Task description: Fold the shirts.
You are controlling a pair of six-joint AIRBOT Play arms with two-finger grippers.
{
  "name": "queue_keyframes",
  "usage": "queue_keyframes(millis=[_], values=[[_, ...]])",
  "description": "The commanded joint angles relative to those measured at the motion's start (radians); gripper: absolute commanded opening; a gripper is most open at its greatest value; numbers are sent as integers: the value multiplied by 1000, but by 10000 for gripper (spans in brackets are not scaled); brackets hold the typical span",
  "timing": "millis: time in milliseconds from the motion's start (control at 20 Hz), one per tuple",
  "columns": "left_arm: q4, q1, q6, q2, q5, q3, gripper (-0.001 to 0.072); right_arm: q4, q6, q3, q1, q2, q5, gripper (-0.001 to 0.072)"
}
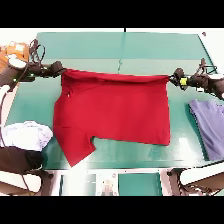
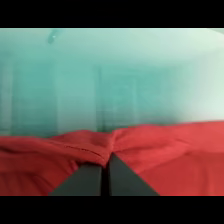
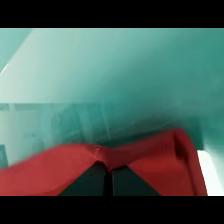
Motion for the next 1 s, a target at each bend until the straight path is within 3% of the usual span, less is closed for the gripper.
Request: queue_keyframes(millis=[0,150,300,450,550,950], values=[[-1,-1,4,-26,77,19,25,0,-9,153,9,-83,7,18],[60,8,-6,-25,20,34,25,-69,-5,210,2,-77,97,16],[149,42,-42,-25,-153,33,25,-262,51,183,-23,-43,260,14],[291,74,-121,-25,-336,33,25,-395,56,27,-35,48,312,14],[391,74,-145,-26,-414,33,25,-400,49,-92,-42,102,311,14],[398,37,-138,-29,-449,4,26,-397,48,-262,-42,124,319,17]])
